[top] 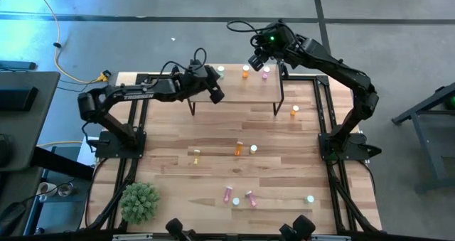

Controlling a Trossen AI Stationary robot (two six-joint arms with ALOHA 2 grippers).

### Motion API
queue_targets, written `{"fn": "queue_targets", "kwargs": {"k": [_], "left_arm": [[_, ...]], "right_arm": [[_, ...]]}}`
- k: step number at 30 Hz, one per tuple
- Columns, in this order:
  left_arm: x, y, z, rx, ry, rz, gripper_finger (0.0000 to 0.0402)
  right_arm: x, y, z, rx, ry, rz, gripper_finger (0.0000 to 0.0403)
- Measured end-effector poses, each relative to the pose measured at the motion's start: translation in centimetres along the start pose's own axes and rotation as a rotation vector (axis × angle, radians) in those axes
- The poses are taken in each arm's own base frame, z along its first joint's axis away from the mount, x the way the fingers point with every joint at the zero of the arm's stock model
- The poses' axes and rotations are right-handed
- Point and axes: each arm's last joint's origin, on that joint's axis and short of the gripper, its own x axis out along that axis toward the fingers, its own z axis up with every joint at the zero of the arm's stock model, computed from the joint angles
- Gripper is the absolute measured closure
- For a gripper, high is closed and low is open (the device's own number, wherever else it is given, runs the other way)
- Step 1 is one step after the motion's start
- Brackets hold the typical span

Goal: Pick and place medicine bottles onto shelf by color
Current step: Put the right yellow pill bottle on the shelf aligned with the other yellow pill bottle

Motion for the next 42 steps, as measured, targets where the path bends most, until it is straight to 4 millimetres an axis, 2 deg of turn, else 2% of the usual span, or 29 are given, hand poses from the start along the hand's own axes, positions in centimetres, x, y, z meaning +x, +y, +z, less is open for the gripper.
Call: {"fn": "queue_targets", "kwargs": {"k": [5, 14, 20, 26, 33, 38, 42], "left_arm": [[-2.9, 0.9, 1.3, -0.096, -0.049, -0.008, 0.0401], [-8.5, 2.8, 3.9, -0.175, -0.245, -0.147, 0.0397], [-11.6, 3.7, 5.0, -0.186, -0.375, -0.258, 0.0361], [-12.9, 4.2, 5.3, -0.188, -0.416, -0.253, 0.03], [-13.2, 4.3, 5.4, -0.224, -0.421, -0.248, 0.0234], [-13.5, 4.4, 5.4, -0.245, -0.427, -0.272, 0.022], [-14.2, 4.5, 5.5, -0.208, -0.457, -0.319, 0.0222]], "right_arm": [[-1.1, 0.4, -0.3, -0.025, 0.023, 0.02, 0.0253], [-5.4, -0.7, -0.6, -0.027, -0.01, 0.061, 0.0253], [-5.3, 0.2, -4.6, 0.012, 0.077, 0.182, 0.0253], [-6.7, 0.4, -7.7, 0.108, 0.096, 0.194, 0.0253], [-9.1, 0.2, -11.1, 0.312, 0.113, 0.201, 0.0253], [-10.5, 0.5, -13.5, 0.468, 0.126, 0.22, 0.0253], [-11.5, 1.8, -14.1, 0.518, 0.138, 0.3, 0.0253]]}}
